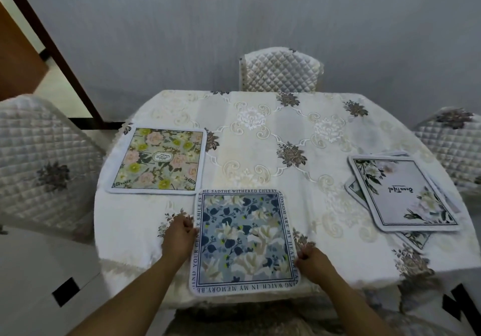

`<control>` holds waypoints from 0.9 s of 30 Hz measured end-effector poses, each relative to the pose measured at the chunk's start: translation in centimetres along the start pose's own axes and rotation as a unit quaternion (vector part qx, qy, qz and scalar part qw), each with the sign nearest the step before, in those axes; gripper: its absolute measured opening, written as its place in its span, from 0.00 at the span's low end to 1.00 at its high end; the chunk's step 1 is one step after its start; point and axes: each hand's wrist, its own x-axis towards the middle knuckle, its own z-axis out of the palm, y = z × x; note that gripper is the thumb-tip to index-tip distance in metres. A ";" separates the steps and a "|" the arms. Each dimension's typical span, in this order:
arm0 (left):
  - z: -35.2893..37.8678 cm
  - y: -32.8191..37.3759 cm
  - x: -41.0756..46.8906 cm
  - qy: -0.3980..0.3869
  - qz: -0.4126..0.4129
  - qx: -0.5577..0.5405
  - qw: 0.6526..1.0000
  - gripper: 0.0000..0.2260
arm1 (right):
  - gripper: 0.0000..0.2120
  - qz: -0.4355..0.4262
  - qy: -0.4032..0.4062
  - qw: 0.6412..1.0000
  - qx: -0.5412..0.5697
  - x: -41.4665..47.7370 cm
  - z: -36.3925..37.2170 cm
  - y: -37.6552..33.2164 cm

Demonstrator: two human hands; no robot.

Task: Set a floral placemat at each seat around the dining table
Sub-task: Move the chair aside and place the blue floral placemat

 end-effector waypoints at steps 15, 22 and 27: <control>0.1 -0.4 -1.0 -0.034 0.055 0.103 0.993 0.10 | 0.05 0.037 0.016 0.999 0.020 -0.4 1.2 0.5; 1.1 -0.2 -1.9 -0.020 0.113 0.182 0.977 0.06 | 0.08 0.039 0.054 0.998 0.018 -1.1 1.6 0.3; 1.6 -0.1 -2.8 -0.057 0.122 0.225 0.965 0.03 | 0.06 -0.001 0.077 0.997 -0.031 -2.2 1.7 0.0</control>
